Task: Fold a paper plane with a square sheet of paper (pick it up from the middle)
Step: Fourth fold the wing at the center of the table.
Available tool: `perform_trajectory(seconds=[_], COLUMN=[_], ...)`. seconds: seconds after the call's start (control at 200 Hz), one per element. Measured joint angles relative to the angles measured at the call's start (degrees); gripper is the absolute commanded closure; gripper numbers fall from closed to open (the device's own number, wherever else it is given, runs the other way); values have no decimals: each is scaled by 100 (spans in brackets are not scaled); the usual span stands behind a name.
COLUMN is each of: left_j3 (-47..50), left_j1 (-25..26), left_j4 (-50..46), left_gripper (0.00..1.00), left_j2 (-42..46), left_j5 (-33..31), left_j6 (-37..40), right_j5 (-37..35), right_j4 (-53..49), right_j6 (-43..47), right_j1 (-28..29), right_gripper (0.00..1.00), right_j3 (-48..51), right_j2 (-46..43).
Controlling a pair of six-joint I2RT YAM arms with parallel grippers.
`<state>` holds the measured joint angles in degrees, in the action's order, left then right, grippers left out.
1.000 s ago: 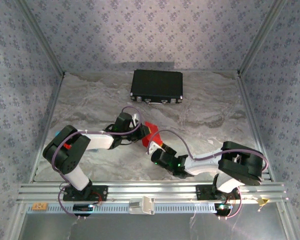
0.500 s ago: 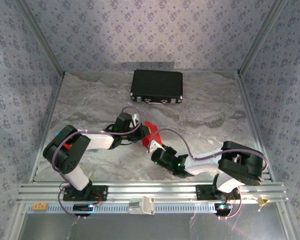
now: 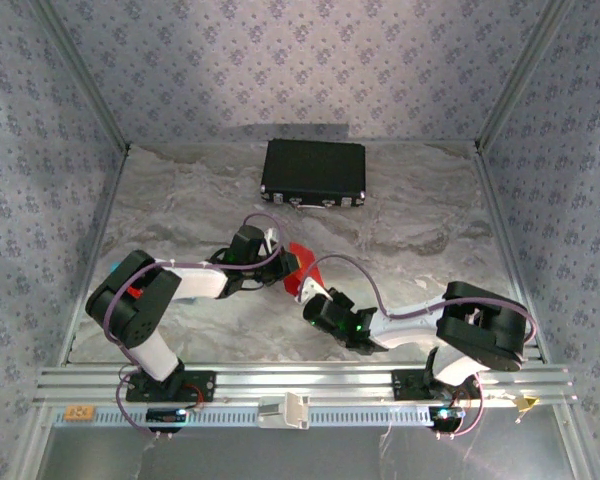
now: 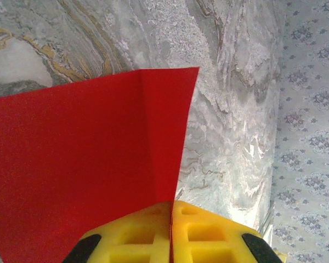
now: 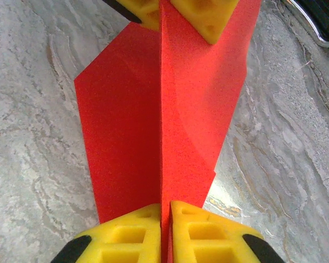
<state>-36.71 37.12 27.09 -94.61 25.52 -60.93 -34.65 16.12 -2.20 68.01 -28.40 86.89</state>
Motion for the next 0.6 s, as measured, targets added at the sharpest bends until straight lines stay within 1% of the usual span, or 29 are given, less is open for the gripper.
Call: perform_trajectory(seconds=[0.115,0.29,0.41,0.54,0.6], left_j3=[0,0,0,0,0], left_j1=[0,0,0,0,0], left_j4=[-11,-13,-13,-15,-20], left_gripper=[92,92,94,94,94], left_j2=[0,0,0,0,0], left_j5=[-2,-2,-2,-2,-2], left_j6=[0,0,0,0,0], right_j5=[39,149,214,249,251], right_j4=[-2,0,0,4,24], right_j6=[-39,-146,-256,-317,-326], right_j1=[-26,-76,-105,-114,-125], right_gripper=[90,90,82,78,78], right_j3=[0,0,2,2,2], right_j2=[0,0,0,-35,-79])
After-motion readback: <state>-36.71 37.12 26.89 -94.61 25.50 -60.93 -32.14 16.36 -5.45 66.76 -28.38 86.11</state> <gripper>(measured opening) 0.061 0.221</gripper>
